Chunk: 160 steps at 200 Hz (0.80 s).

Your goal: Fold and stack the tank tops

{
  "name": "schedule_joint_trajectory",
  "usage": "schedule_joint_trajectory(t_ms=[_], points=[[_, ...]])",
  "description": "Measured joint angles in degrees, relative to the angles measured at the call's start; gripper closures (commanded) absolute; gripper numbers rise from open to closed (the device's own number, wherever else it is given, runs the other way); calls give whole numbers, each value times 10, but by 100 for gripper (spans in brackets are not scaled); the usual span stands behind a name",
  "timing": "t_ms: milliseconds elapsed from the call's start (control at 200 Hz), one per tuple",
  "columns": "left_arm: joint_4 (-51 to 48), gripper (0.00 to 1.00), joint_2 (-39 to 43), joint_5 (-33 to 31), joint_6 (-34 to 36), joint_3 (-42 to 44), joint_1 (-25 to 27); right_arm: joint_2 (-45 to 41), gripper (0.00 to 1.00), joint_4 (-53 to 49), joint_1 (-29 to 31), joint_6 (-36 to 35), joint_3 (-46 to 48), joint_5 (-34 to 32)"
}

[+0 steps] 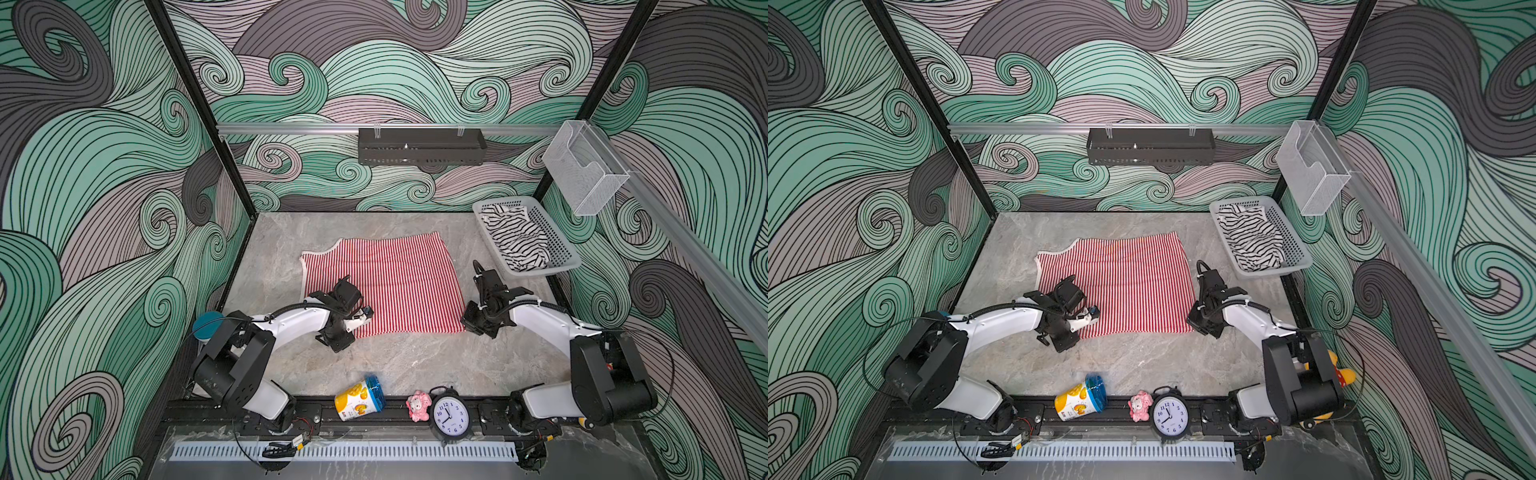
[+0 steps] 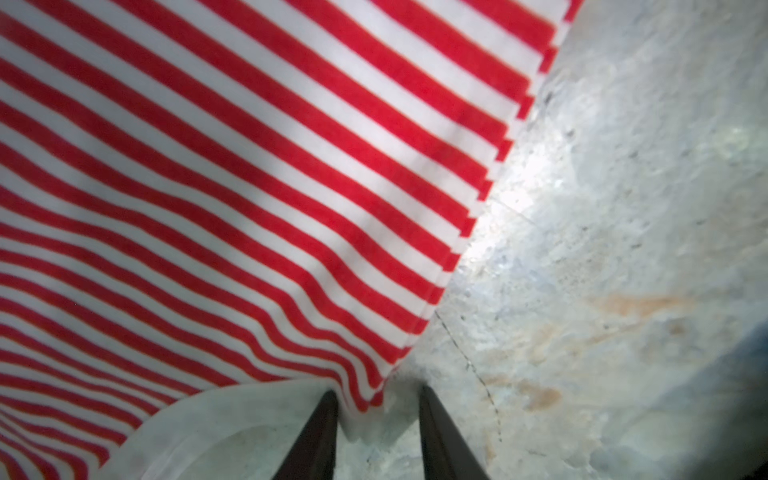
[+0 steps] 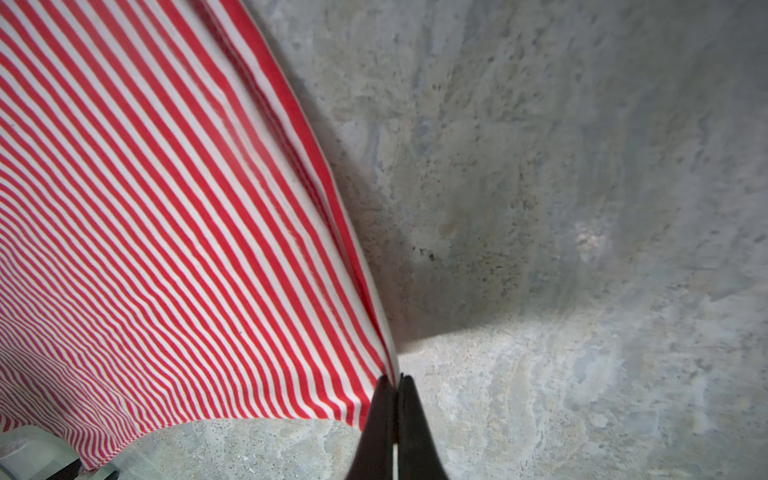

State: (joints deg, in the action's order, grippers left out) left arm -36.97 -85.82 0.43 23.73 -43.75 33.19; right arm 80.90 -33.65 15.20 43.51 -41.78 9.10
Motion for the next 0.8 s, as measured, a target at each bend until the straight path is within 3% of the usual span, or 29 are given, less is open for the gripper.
schedule_joint_trajectory(t_ms=[310, 596, 801], points=[[7, 74, -2, -22, 0, 0, 5, 0, 98, -1, 0, 0, -5, 0], [19, 96, -3, -40, 1, 0, 5, 0, 100, -2, 1, 0, -5, -1], [15, 99, -2, -37, 10, 0, 5, -23, 100, -16, 1, 0, -5, -2]])
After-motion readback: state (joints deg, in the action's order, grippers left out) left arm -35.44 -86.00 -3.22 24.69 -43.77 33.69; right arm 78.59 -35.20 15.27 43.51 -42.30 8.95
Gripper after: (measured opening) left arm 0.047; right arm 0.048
